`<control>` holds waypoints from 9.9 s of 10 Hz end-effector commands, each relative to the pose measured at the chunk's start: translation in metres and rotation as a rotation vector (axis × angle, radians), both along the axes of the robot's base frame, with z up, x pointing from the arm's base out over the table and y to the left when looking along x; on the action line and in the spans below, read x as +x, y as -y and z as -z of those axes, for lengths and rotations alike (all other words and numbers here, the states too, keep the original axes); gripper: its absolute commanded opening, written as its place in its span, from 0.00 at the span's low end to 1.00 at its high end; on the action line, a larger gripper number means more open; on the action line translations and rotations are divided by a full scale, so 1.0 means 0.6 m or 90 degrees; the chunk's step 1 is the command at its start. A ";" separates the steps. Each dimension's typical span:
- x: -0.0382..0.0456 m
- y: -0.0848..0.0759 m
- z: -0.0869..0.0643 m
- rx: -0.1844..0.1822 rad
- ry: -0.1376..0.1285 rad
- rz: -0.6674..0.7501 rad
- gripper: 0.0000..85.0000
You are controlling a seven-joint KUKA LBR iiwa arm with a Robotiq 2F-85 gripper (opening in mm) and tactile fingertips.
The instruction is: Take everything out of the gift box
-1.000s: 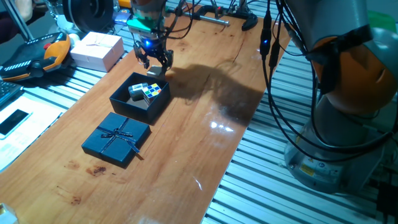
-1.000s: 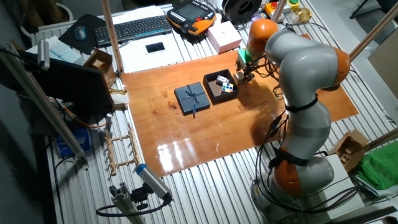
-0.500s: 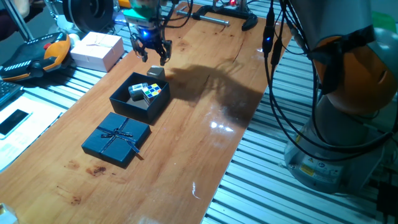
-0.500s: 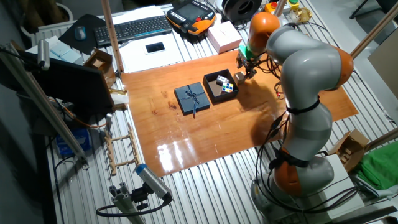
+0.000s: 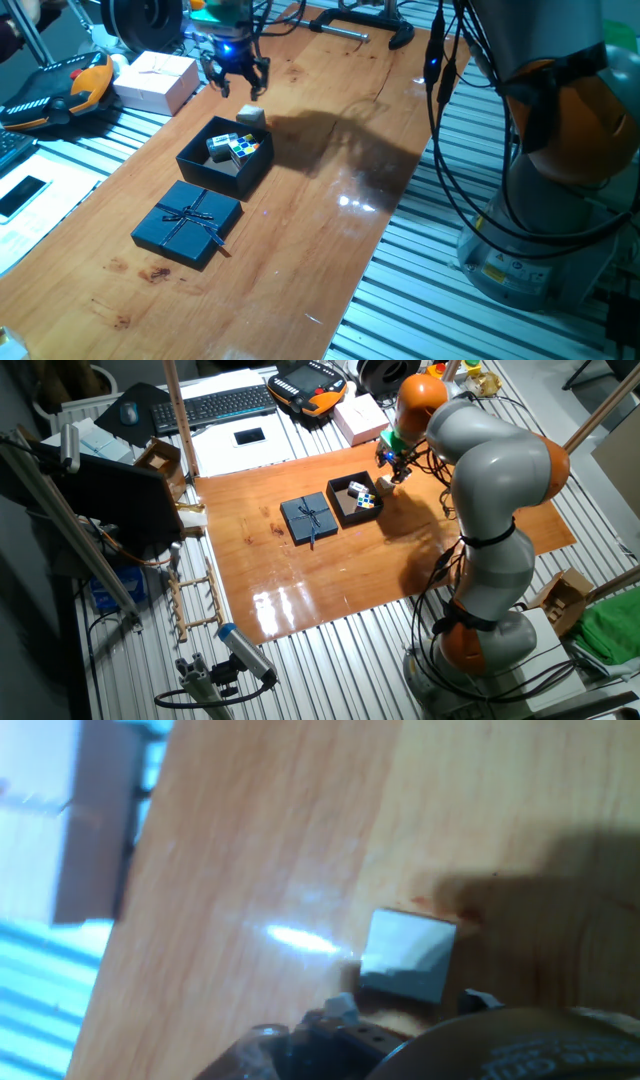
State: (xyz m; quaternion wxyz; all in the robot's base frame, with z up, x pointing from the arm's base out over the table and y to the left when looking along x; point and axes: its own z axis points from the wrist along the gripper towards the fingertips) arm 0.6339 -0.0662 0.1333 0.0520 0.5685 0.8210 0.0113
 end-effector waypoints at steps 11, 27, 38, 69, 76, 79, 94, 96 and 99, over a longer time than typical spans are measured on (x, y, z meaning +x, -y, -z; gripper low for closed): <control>-0.005 -0.080 -0.013 -0.014 -0.010 -0.391 0.01; 0.001 -0.132 0.022 -0.060 -0.013 -1.034 0.01; 0.007 -0.138 0.035 -0.050 -0.010 -1.053 0.01; 0.012 -0.139 0.110 -0.125 0.006 -1.049 0.63; 0.013 -0.137 0.120 -0.138 0.013 -1.049 0.60; 0.013 -0.137 0.120 -0.141 0.014 -1.049 0.53; 0.016 -0.137 0.084 -0.126 -0.007 -1.051 0.01; 0.014 -0.138 0.062 -0.123 -0.017 -1.051 0.01; 0.008 -0.140 0.026 -0.124 -0.027 -1.052 0.01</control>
